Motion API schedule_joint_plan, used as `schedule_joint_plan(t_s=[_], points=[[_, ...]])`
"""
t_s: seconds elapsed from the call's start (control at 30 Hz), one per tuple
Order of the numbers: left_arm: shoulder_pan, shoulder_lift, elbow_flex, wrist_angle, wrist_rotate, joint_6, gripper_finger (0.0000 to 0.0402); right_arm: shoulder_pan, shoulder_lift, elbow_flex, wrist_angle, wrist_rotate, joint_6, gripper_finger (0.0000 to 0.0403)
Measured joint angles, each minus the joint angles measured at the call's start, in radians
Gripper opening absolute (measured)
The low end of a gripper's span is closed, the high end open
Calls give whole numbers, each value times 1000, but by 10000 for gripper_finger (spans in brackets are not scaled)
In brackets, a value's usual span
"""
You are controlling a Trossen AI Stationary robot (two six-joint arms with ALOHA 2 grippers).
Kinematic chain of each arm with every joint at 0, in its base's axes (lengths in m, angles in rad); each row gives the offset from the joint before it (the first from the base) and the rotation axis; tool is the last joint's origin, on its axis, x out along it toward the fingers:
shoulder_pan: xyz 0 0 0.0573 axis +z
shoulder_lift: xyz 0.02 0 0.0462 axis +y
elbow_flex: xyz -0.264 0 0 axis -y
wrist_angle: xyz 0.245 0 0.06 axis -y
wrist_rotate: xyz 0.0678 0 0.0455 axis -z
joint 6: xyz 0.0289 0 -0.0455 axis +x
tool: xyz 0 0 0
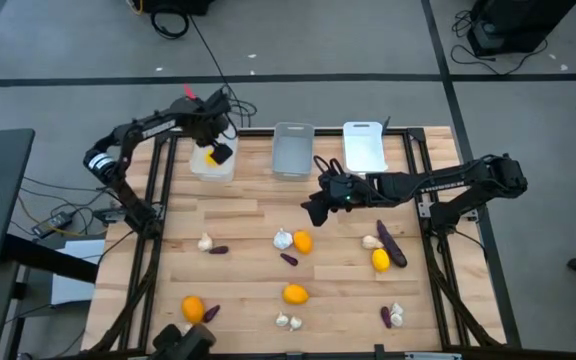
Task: Sort produce into baskets
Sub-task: Put the lemon into the left white bin
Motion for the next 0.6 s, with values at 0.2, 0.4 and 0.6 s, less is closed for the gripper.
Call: schedule_joint_plan(t_s=[0.2, 0.4, 0.6], points=[[-81, -120, 64, -1, 128, -60, 326, -3, 0, 0, -1, -13, -15, 233], [-236, -202, 63, 53, 263, -173, 323, 12, -27, 0, -24, -33, -86, 232], [-447, -204, 63, 148, 259, -192, 320, 10, -62, 0, -149, -47, -91, 232]])
